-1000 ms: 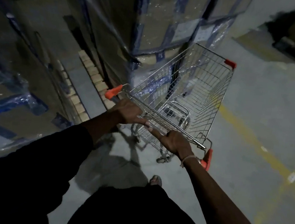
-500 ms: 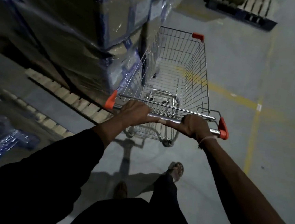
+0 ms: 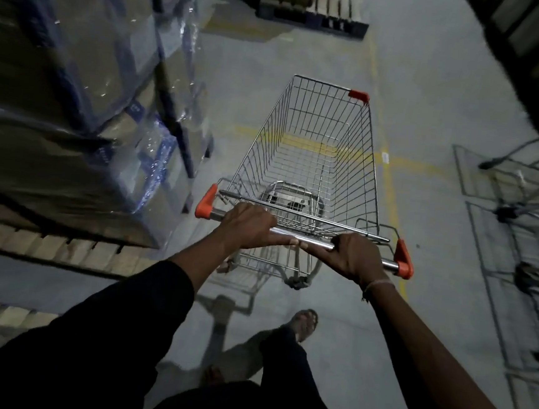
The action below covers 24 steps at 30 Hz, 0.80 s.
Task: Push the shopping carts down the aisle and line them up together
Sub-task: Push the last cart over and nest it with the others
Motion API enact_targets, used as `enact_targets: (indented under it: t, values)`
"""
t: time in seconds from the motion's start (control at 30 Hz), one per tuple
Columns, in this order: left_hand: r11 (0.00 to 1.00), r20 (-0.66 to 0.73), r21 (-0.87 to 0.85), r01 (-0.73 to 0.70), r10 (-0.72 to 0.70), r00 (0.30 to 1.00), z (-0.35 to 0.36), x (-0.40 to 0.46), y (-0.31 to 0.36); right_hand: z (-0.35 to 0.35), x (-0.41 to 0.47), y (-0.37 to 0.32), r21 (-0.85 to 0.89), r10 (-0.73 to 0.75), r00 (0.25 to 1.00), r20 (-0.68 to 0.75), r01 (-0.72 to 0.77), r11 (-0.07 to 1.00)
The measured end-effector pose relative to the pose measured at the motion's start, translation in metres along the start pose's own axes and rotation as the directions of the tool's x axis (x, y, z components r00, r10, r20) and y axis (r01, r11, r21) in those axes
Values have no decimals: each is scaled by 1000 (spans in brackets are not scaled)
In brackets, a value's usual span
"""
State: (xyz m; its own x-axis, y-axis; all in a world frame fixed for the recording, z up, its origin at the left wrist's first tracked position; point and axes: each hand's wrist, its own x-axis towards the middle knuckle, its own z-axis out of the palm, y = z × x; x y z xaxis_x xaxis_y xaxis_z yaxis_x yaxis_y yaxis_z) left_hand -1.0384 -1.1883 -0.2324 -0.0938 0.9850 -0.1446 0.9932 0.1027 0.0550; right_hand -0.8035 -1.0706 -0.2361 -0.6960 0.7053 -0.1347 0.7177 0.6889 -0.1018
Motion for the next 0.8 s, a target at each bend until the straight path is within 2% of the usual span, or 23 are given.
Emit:
enact_targets:
  t: [0.13, 0.33, 0.6, 0.8]
  values:
    - [992, -10, 26, -123, 123, 992, -2, 49, 22, 1, -3, 41, -15, 106, 992, -61, -107, 994]
    - [978, 16, 67, -195, 195, 981, -16, 130, 47, -4, 11, 96, -41, 250, 964, -91, -254, 966]
    - [969, 1, 46, -242, 242, 970, -33, 250, 75, -18, 65, 185, -47, 329, 938, -111, -336, 941]
    - [966, -3, 31, -258, 259, 966, -45, 344, 104, -39, 113, 258, -44, 369, 927, -63, -372, 927]
